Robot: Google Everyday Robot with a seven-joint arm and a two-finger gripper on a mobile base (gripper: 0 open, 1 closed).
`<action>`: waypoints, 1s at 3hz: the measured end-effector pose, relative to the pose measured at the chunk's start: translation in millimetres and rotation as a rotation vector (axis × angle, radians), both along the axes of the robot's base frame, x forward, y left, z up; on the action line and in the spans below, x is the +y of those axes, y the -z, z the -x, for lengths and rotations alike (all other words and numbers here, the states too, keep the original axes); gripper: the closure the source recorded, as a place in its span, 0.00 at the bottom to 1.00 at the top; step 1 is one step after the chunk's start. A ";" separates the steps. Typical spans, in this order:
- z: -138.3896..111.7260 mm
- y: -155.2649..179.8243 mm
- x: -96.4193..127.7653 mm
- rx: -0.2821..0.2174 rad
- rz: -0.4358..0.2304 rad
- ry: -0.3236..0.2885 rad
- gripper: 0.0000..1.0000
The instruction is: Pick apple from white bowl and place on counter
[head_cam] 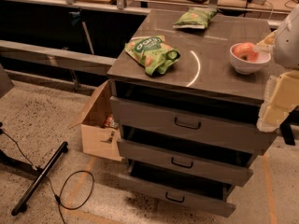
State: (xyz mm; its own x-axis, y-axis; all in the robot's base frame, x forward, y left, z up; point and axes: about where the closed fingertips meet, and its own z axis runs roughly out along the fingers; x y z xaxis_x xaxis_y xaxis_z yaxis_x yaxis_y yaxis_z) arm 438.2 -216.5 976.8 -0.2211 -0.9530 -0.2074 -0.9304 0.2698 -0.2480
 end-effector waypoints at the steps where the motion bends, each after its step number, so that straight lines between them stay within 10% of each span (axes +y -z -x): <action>1: 0.0 0.0 0.0 0.000 0.000 0.000 0.00; 3: -58.6 1.4 -61.3 -0.091 -0.130 0.297 0.00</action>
Offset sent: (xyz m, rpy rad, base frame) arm 0.0609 -0.0712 -0.0052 0.1532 -0.0771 -0.3388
